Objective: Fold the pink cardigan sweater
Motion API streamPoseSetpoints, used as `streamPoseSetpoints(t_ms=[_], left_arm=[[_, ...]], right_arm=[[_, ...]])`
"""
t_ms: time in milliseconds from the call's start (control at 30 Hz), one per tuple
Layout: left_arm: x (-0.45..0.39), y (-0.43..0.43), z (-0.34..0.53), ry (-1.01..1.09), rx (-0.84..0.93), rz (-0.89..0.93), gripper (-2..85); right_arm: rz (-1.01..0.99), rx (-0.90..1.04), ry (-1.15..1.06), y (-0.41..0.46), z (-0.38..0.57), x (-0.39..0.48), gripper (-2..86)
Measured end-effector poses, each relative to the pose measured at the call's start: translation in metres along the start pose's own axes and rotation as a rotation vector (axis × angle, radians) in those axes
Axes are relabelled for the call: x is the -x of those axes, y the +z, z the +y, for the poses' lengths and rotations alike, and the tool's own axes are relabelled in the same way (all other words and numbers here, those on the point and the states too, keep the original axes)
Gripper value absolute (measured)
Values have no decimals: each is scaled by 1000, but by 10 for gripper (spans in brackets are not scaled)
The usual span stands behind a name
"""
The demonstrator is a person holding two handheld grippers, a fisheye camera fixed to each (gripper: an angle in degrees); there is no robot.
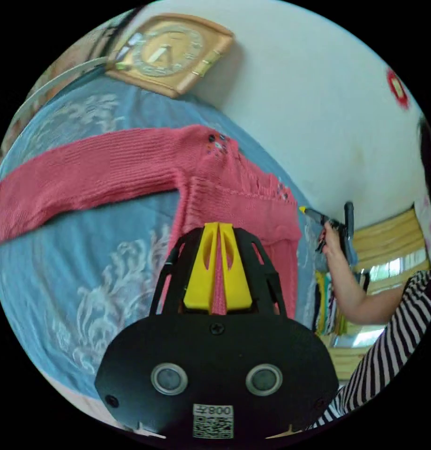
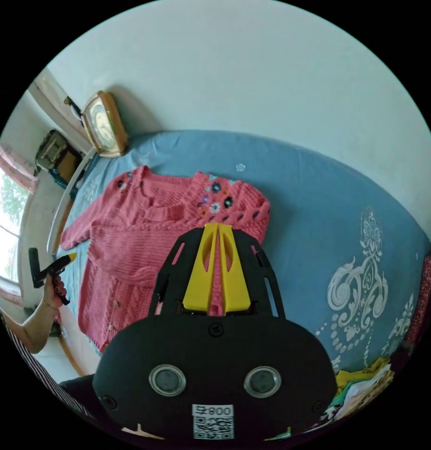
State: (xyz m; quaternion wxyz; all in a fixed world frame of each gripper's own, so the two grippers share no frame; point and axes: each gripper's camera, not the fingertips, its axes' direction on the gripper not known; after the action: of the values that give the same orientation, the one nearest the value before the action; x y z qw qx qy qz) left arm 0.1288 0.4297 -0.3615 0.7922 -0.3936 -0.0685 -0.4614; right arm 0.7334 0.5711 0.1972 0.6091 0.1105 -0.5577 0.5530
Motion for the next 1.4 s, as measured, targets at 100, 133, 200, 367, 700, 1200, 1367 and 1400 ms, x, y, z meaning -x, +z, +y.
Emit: streamPoseSetpoints(t_ms=[100, 133, 200, 367, 700, 1200, 1367, 1400], left_arm=[[63, -58, 39, -255, -145, 15, 35], [92, -80, 56, -374, -205, 16, 48], [132, -111, 80, -515, -302, 9, 66], [209, -159, 111, -738, -468, 22, 89], [203, -159, 110, -664, -530, 13, 41], [-73, -14, 100, 205, -137, -292, 34], [-117, 21, 109, 263, -101, -359, 32], [-130, 29, 111, 287, -100, -383, 32]], right_arm=[[-134, -5, -124, 2, -14, 44, 18], [-167, 10, -156, 7, -18, 55, 22], [-305, 85, -288, 32, -35, 108, 37], [-475, 259, -493, 91, -52, 215, 54], [-708, 443, -574, 152, -59, 308, 60], [-1071, 483, -177, 187, -83, 229, 129], [-1035, 511, -126, 193, -79, 205, 125], [-1052, 532, -123, 196, -78, 202, 121]])
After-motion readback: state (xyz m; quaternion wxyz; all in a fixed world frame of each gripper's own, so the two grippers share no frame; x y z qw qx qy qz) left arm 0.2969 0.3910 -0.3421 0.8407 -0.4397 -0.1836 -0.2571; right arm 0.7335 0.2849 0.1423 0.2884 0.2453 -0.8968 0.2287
